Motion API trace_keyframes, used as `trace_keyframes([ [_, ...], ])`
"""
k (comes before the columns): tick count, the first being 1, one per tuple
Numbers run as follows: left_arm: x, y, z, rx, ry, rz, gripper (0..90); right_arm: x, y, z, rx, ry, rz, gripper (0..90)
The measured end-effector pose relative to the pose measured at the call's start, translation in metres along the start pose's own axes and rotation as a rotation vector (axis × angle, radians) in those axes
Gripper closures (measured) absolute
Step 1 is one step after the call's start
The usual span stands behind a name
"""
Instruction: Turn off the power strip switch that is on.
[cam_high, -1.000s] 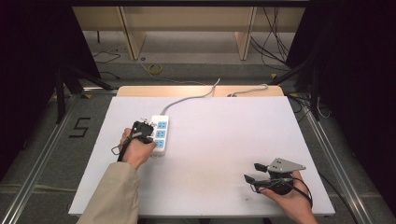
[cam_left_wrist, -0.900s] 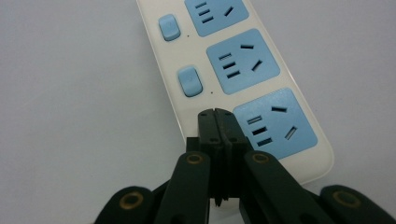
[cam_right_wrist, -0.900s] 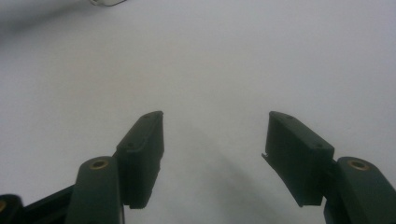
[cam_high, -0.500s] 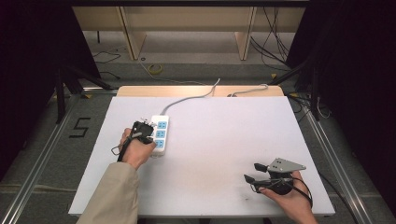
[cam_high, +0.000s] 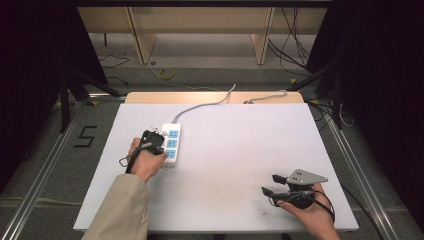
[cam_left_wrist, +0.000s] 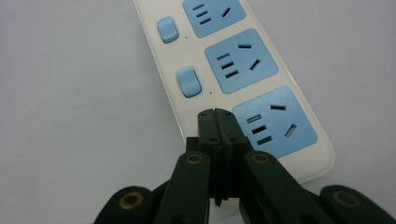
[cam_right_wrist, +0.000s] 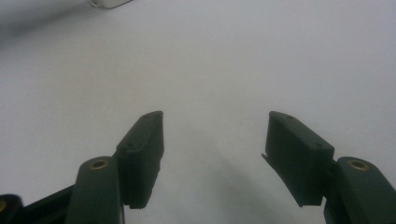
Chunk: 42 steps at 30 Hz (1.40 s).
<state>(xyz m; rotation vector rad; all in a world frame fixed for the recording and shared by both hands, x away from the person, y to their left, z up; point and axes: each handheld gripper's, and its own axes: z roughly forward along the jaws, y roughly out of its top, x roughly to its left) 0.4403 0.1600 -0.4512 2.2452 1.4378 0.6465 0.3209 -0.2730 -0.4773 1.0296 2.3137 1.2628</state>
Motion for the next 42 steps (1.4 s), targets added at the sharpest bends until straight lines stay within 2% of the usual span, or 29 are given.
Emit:
trace_keyframes([
  [12,0.002,-0.001,-0.001,-0.006,-0.01,0.004,90.0,-0.001,0.0,0.0,-0.001,-0.002,0.0,38.2],
  [14,0.002,0.0,-0.003,-0.026,-0.008,-0.001,90.0,-0.001,0.0,0.0,-0.001,-0.002,0.0,38.1],
  [17,0.003,-0.002,-0.003,-0.023,-0.019,0.016,90.0,-0.001,0.0,0.0,-0.005,-0.001,-0.001,38.1],
  [31,0.006,-0.004,-0.009,-0.049,-0.053,-0.001,89.6,-0.002,0.0,-0.001,-0.008,-0.008,0.006,38.2],
  [33,0.006,-0.005,-0.011,-0.047,-0.065,0.002,85.1,-0.002,0.0,-0.001,-0.009,-0.008,0.005,38.1],
  [42,0.005,-0.007,-0.023,-0.089,-0.076,0.016,82.1,-0.003,0.0,-0.001,-0.007,-0.007,0.006,38.1],
])
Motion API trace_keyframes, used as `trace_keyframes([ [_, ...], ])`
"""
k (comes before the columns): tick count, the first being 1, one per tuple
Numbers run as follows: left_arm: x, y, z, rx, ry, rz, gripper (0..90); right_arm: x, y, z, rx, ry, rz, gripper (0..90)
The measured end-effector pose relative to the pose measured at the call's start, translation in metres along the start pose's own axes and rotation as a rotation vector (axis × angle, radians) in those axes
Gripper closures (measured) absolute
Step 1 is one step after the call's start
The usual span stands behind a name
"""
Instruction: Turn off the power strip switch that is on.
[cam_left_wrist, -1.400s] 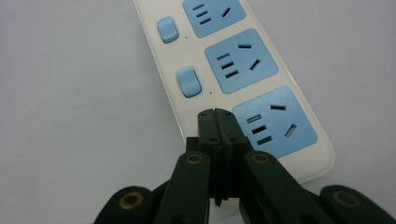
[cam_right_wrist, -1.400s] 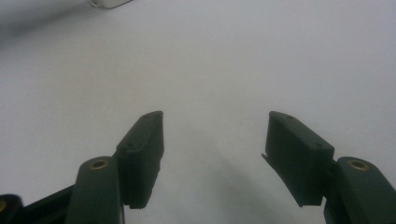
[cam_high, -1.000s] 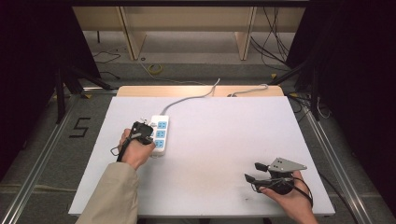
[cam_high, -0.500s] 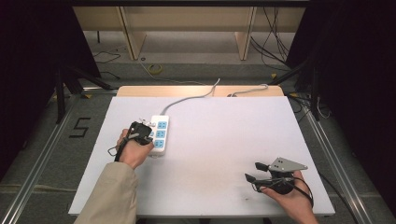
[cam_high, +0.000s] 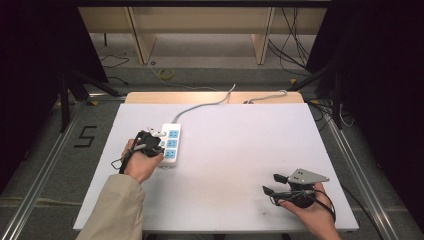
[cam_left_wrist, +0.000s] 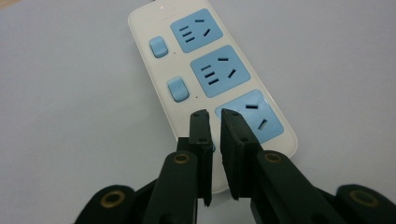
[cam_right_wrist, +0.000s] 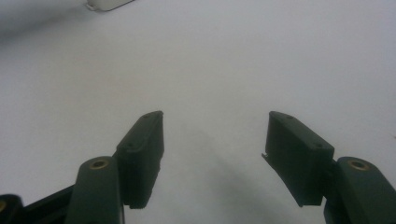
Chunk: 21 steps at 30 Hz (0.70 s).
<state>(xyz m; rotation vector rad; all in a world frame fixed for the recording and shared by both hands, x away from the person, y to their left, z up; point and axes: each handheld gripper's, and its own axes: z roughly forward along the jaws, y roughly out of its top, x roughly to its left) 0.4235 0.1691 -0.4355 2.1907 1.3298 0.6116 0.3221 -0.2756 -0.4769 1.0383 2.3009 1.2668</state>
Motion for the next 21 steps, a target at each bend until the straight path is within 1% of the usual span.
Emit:
trace_keyframes([
  [6,0.0,-0.003,-0.008,-0.026,-0.01,0.005,78.9,0.0,0.0,0.0,-0.002,-0.001,0.0,38.1],
  [8,-0.001,-0.004,-0.011,-0.035,-0.016,0.013,77.7,0.0,0.0,0.0,-0.002,0.0,0.0,38.1],
  [15,-0.007,-0.006,-0.019,-0.058,-0.044,0.04,74.8,0.0,0.0,0.0,0.002,0.0,-0.001,38.1],
  [18,-0.008,-0.006,-0.021,-0.071,-0.051,0.038,73.2,0.0,0.0,0.0,0.001,0.001,-0.002,38.1],
  [19,-0.008,-0.007,-0.022,-0.076,-0.057,0.047,72.5,0.0,0.0,0.0,0.001,0.001,-0.001,38.1],
  [21,-0.009,-0.008,-0.022,-0.087,-0.072,0.047,71.2,0.0,0.0,0.0,0.002,0.003,-0.001,38.2],
])
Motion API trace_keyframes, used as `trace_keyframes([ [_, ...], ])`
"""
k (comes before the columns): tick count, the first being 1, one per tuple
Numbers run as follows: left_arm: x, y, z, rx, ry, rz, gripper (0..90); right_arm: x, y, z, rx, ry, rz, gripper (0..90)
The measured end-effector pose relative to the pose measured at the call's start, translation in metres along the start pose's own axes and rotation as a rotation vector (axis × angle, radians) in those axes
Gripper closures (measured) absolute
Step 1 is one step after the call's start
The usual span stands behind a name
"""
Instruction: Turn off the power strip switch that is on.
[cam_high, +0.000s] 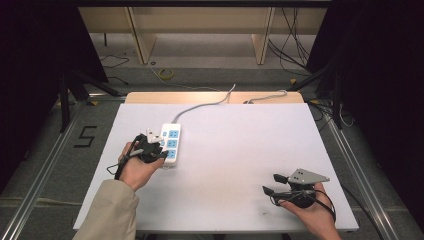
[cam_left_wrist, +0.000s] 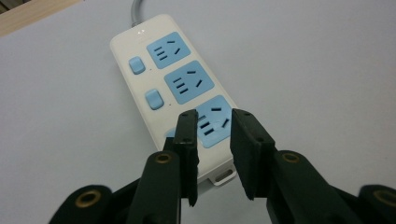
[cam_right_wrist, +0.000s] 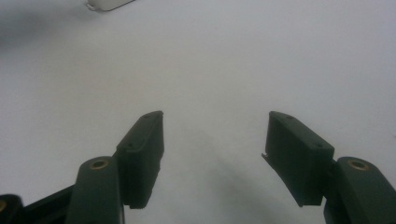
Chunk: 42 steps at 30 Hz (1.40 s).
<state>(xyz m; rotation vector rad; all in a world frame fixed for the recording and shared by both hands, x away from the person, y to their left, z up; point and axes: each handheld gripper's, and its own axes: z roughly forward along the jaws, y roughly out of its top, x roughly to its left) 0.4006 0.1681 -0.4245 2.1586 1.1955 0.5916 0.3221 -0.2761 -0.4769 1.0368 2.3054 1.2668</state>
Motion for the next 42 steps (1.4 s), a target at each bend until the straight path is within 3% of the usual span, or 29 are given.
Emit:
trace_keyframes([
  [7,-0.003,-0.004,-0.003,-0.023,-0.036,0.029,64.7,0.0,0.0,0.0,-0.002,-0.001,0.0,38.4],
  [14,-0.006,-0.009,-0.007,-0.045,-0.077,0.03,54.2,0.0,0.0,0.0,0.001,0.0,0.001,38.3],
  [22,-0.009,-0.015,-0.009,-0.072,-0.064,0.067,42.1,0.0,0.0,0.0,-0.001,0.002,0.0,38.3],
  [30,-0.013,-0.021,-0.013,-0.061,-0.076,0.083,33.4,0.001,0.0,0.0,-0.003,0.003,0.0,38.2],
  [42,-0.016,-0.049,-0.019,-0.09,-0.108,0.107,25.5,0.001,0.0,0.0,-0.004,0.005,-0.002,38.1],
])
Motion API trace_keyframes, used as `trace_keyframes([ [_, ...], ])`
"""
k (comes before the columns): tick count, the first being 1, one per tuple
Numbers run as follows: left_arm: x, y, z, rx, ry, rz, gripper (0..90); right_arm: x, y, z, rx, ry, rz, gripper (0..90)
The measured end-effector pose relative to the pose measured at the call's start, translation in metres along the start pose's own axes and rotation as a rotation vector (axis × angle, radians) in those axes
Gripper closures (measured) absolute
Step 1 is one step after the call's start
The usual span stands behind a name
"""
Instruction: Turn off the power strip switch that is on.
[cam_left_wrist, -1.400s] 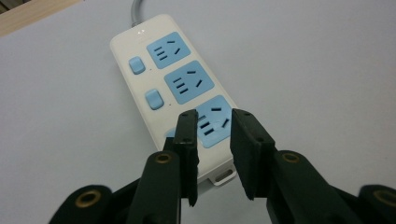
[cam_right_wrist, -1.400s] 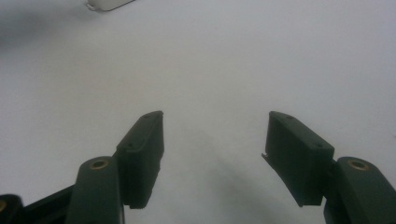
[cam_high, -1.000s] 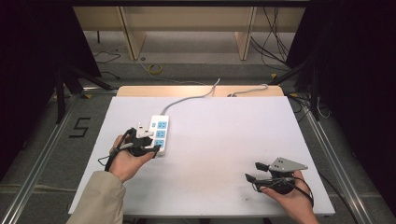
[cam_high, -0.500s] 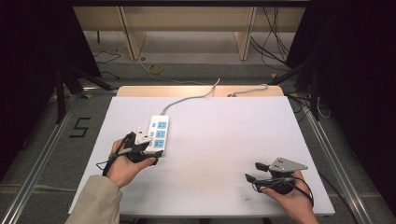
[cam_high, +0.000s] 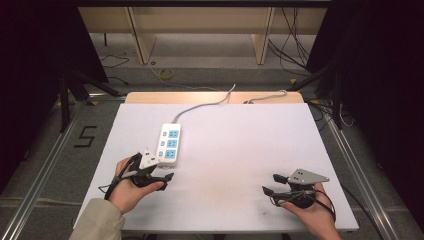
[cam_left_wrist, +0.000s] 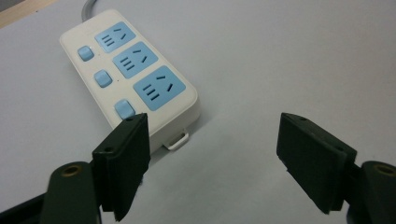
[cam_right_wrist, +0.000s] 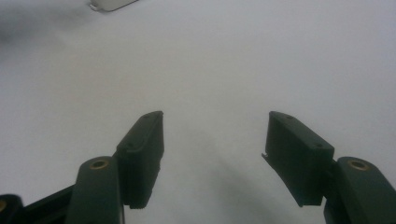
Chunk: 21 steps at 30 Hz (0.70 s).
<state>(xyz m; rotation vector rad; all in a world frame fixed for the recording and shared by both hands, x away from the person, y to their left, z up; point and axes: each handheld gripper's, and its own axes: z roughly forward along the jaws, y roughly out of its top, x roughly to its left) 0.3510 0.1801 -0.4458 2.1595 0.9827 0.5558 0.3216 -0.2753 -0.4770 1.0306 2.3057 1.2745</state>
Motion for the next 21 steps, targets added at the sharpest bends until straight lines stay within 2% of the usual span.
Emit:
trace_keyframes([
  [6,-0.002,-0.018,-0.004,-0.014,-0.001,-0.018,23.6,0.0,0.0,0.0,-0.002,-0.001,0.0,38.0],
  [13,-0.004,-0.034,-0.009,-0.037,0.023,-0.047,22.8,0.0,0.0,-0.001,-0.001,-0.002,-0.003,38.0],
  [18,0.001,-0.04,-0.011,-0.022,0.048,-0.067,21.5,-0.001,0.001,-0.001,-0.004,-0.002,0.0,37.9],
  [21,0.008,-0.045,-0.008,0.0,0.075,-0.094,19.6,-0.001,0.0,-0.001,-0.007,-0.003,0.001,37.7],
])
